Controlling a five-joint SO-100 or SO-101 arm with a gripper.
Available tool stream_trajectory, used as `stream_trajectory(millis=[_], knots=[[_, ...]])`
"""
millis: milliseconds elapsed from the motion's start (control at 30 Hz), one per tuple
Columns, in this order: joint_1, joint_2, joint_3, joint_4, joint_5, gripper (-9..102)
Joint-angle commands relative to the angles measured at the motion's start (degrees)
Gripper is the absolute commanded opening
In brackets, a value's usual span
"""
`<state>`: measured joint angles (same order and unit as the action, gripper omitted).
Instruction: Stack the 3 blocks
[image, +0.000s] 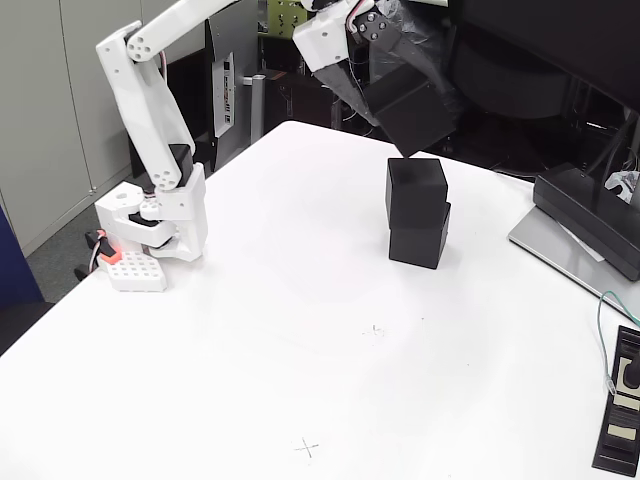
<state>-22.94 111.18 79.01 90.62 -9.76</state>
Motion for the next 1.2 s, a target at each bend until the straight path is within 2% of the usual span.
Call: stream_trajectory(millis=[0,367,633,1167], knots=[[-0.7,-1.5,-2.4,0.1,0.6,0],[-1.1,-7.2,-2.5,-0.1,0.0,0],[-9.0,-7.1,-2.5,0.0,0.6,-1],[-4.2,-7.2,-1.8,-0.4,0.6,-1]])
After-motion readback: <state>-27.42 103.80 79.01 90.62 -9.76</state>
